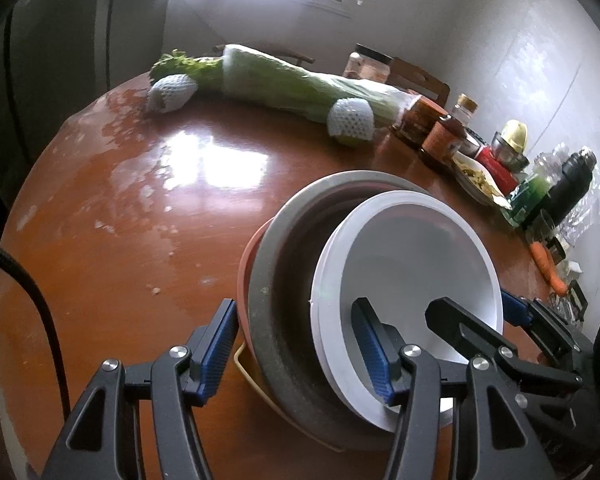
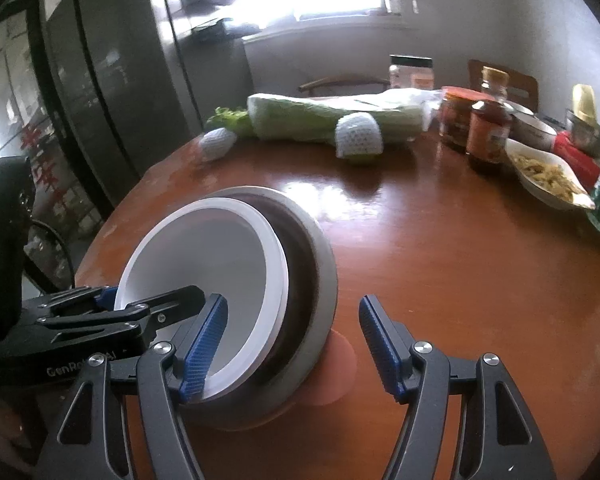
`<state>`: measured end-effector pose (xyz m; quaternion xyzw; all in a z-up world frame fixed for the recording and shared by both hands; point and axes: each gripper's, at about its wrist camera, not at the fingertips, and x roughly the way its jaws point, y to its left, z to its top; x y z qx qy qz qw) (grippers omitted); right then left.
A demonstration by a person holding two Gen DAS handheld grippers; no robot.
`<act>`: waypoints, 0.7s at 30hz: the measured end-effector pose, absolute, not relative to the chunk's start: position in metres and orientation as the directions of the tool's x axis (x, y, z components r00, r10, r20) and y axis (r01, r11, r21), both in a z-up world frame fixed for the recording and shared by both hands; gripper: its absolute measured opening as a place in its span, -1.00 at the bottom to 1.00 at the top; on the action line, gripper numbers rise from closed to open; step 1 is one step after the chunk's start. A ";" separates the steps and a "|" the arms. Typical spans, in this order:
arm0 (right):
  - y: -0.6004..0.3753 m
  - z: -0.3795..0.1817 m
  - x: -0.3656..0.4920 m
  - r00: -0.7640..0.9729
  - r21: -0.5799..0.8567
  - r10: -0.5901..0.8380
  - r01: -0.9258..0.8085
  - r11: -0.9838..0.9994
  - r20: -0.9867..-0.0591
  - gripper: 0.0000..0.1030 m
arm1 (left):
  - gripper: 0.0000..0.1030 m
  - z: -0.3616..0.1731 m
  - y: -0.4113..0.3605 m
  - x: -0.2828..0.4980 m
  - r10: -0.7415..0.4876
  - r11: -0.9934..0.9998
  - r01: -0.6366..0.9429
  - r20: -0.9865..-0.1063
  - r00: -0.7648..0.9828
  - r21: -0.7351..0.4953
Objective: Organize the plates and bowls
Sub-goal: 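Hold the tilted steel bowl stack over the steel plate on the pink bowl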
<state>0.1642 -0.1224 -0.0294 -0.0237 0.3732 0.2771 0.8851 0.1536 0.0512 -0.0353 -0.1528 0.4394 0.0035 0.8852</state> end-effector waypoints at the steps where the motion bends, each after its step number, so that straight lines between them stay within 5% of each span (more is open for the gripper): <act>1: -0.127 -0.030 0.165 0.569 0.168 0.471 -0.503 0.848 -0.674 0.36 | 0.12 -0.035 0.047 0.155 -0.128 0.955 -0.136 -0.780 0.613 -0.264; 21: -0.184 -0.030 0.172 0.609 0.192 0.437 -0.426 0.884 -0.662 0.36 | 0.12 -0.029 -0.008 0.173 -0.112 0.977 -0.076 -0.783 0.612 -0.199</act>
